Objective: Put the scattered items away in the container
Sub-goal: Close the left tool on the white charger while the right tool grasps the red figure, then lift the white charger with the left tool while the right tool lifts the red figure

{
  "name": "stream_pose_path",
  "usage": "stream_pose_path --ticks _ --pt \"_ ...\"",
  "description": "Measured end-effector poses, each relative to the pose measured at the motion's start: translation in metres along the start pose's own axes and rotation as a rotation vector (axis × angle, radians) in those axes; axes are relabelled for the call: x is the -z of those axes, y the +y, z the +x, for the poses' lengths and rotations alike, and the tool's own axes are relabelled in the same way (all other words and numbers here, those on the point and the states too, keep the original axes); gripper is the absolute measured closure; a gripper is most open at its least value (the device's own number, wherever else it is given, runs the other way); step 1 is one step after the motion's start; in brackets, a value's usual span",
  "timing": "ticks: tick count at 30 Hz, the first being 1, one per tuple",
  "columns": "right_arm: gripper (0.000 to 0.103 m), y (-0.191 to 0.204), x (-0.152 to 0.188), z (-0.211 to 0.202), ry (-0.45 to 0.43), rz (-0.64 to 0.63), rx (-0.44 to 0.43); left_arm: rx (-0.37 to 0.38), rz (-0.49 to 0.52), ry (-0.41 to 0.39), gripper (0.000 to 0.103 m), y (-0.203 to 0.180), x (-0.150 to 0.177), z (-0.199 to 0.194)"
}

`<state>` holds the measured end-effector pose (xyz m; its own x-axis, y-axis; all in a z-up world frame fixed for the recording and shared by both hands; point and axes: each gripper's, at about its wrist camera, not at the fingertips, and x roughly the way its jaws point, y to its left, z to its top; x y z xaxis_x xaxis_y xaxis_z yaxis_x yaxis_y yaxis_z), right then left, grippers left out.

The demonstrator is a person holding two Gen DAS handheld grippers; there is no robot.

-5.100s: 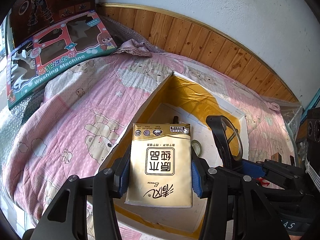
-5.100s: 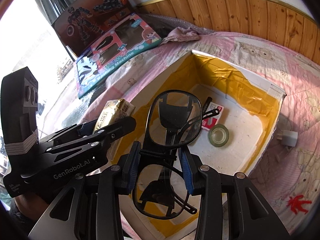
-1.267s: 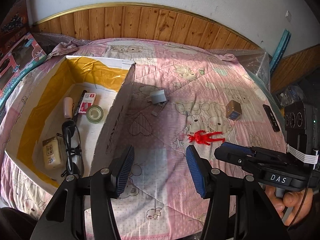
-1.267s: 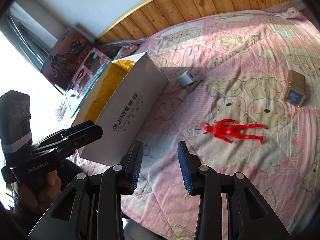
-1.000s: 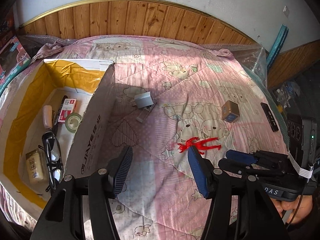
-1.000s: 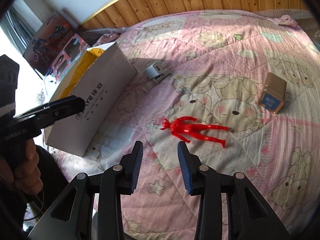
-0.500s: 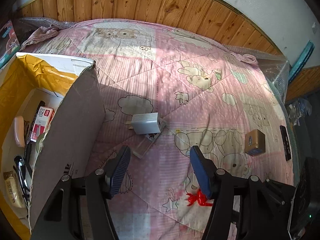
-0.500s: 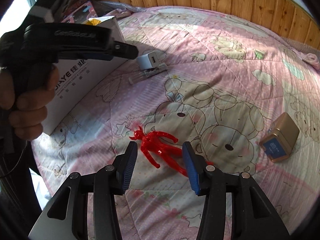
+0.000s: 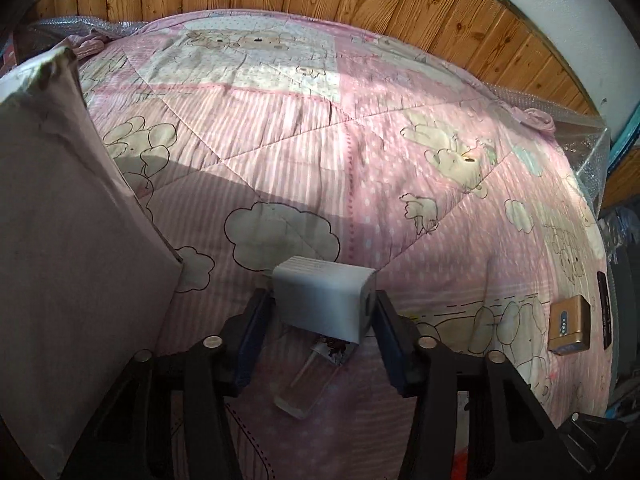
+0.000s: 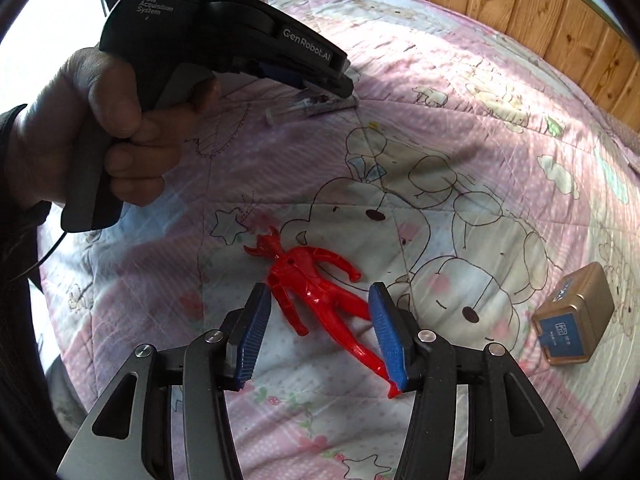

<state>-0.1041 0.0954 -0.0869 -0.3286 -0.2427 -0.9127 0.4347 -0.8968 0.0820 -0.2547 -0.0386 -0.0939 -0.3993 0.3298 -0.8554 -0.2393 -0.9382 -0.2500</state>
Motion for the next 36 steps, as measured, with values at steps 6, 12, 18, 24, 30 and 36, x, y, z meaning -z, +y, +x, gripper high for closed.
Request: stream_pose_path --ticks 6,12,18,24,30,36 --pt "0.085 -0.013 0.001 -0.006 0.025 0.101 -0.131 0.015 -0.008 -0.034 0.056 0.006 0.014 -0.013" --pt "0.086 -0.012 0.002 -0.007 0.023 0.086 -0.126 0.067 -0.006 -0.057 0.056 0.009 0.031 -0.040" --pt "0.055 -0.010 0.001 -0.010 -0.010 0.067 -0.086 0.079 0.045 -0.051 0.056 0.002 0.054 -0.061" --pt "0.055 -0.003 0.002 -0.005 0.003 0.051 -0.073 0.071 0.136 -0.020 0.056 -0.002 0.095 -0.083" --pt "0.093 -0.021 0.004 -0.009 0.042 0.216 -0.234 0.012 0.259 -0.019 0.056 -0.002 0.133 -0.097" --pt "0.060 0.009 -0.001 -0.015 0.019 0.069 -0.196 -0.031 0.150 -0.003 0.054 0.022 0.145 -0.101"
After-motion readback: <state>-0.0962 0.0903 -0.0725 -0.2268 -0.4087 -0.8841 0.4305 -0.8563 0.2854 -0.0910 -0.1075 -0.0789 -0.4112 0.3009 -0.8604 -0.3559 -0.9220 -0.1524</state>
